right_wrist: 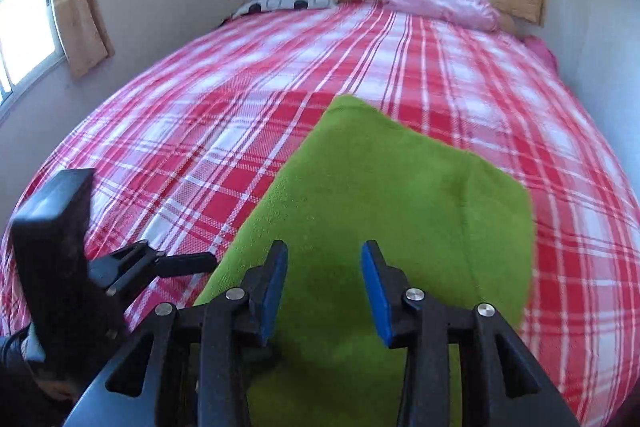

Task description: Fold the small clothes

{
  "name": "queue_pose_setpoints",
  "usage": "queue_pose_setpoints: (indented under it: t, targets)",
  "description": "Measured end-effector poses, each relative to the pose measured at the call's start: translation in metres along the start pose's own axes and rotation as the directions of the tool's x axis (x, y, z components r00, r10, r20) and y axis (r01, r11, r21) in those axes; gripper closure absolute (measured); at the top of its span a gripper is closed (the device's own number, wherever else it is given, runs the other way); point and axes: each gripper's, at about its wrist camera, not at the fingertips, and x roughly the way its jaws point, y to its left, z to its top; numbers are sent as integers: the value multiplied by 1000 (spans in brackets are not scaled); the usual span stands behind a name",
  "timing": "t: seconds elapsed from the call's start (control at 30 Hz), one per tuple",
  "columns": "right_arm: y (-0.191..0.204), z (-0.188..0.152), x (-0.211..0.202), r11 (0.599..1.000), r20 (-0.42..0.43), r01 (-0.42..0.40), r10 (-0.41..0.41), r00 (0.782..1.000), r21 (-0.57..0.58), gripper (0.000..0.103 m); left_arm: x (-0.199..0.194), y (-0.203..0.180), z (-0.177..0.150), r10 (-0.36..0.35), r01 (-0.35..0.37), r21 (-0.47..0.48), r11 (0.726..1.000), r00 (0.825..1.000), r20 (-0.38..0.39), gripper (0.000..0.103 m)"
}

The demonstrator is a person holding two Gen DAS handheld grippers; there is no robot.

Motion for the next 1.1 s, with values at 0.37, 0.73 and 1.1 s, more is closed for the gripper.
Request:
queue_pose_setpoints:
  t: [0.37, 0.73, 1.1]
  targets:
    - [-28, -7, 27, 997, -63, -66, 68, 996, 35, 61, 4, -4, 0, 38, -37, 26, 999, 999, -16, 0]
    - [-58, -38, -5, 991, 40, -109, 106, 994, 78, 61, -25, -2, 3, 39, -39, 1, 999, 993, 112, 0]
    - [-107, -44, -46, 947, 225, -234, 184, 957, 221, 55, 1, -3, 18, 58, -57, -12, 998, 998, 23, 0]
